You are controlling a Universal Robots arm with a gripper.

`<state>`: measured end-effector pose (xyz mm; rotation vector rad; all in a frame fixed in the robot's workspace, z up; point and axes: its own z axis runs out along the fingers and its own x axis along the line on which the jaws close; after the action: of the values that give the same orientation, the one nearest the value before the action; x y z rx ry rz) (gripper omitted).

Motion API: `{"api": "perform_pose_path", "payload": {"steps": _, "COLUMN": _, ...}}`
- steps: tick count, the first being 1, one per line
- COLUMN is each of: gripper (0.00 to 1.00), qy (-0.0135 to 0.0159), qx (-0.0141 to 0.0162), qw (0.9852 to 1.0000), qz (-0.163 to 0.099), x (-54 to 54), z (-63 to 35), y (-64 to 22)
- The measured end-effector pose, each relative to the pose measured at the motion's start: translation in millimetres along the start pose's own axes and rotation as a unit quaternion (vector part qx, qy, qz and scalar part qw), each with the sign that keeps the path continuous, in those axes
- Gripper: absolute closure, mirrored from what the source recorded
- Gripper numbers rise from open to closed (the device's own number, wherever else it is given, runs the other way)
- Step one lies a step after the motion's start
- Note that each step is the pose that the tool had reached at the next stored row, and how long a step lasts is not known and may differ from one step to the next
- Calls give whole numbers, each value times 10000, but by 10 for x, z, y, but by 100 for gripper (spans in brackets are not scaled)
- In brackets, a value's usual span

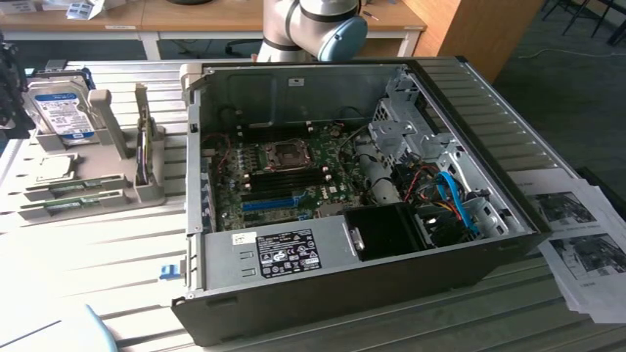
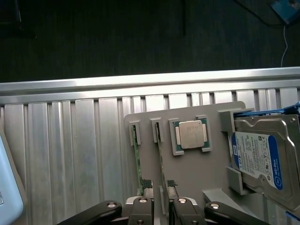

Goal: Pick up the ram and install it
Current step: 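Pick up the ram and move it above insertion slot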

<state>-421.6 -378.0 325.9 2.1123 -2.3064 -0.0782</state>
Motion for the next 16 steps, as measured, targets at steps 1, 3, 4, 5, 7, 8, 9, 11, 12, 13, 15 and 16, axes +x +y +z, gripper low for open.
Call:
{"api": "perform_pose_path", "payload": {"steps": 1, "gripper": 77, "qy": 0, "qx": 0, "qw": 10000, "qz": 0, "x": 0, "z": 14, "y": -1}}
{"api": "perform_pose_path", "payload": {"steps": 3, "gripper": 77, "qy": 0, "qx": 1, "qw": 10000, "qz": 0, "x": 1, "z": 41, "y": -2}}
{"api": "perform_pose_path", "payload": {"steps": 4, "gripper": 77, "qy": 0, "qx": 1, "qw": 10000, "qz": 0, "x": 1, "z": 53, "y": -3}}
{"api": "perform_pose_path", "payload": {"steps": 5, "gripper": 77, "qy": 0, "qx": 1, "qw": 10000, "qz": 0, "x": 2, "z": 64, "y": -3}}
{"api": "perform_pose_path", "payload": {"steps": 7, "gripper": 77, "qy": 0, "qx": 1, "qw": 10000, "qz": 0, "x": 2, "z": 84, "y": -4}}
{"api": "perform_pose_path", "payload": {"steps": 8, "gripper": 77, "qy": 0, "qx": 1, "qw": 10000, "qz": 0, "x": 3, "z": 93, "y": -5}}
{"api": "perform_pose_path", "payload": {"steps": 9, "gripper": 77, "qy": 0, "qx": 1, "qw": 10000, "qz": 0, "x": 3, "z": 102, "y": -5}}
{"api": "perform_pose_path", "payload": {"steps": 11, "gripper": 77, "qy": 0, "qx": 1, "qw": 10000, "qz": 0, "x": 3, "z": 118, "y": -6}}
{"api": "perform_pose_path", "payload": {"steps": 12, "gripper": 77, "qy": 0, "qx": 0, "qw": 10000, "qz": 0, "x": 4, "z": 124, "y": -6}}
{"api": "perform_pose_path", "payload": {"steps": 13, "gripper": 77, "qy": 0, "qx": 0, "qw": 10000, "qz": 0, "x": 5, "z": 132, "y": -7}}
{"api": "perform_pose_path", "payload": {"steps": 15, "gripper": 77, "qy": 0, "qx": 0, "qw": 10000, "qz": 0, "x": 6, "z": 151, "y": -8}}
{"api": "perform_pose_path", "payload": {"steps": 16, "gripper": 77, "qy": 0, "qx": 0, "qw": 10000, "qz": 0, "x": 7, "z": 161, "y": -8}}
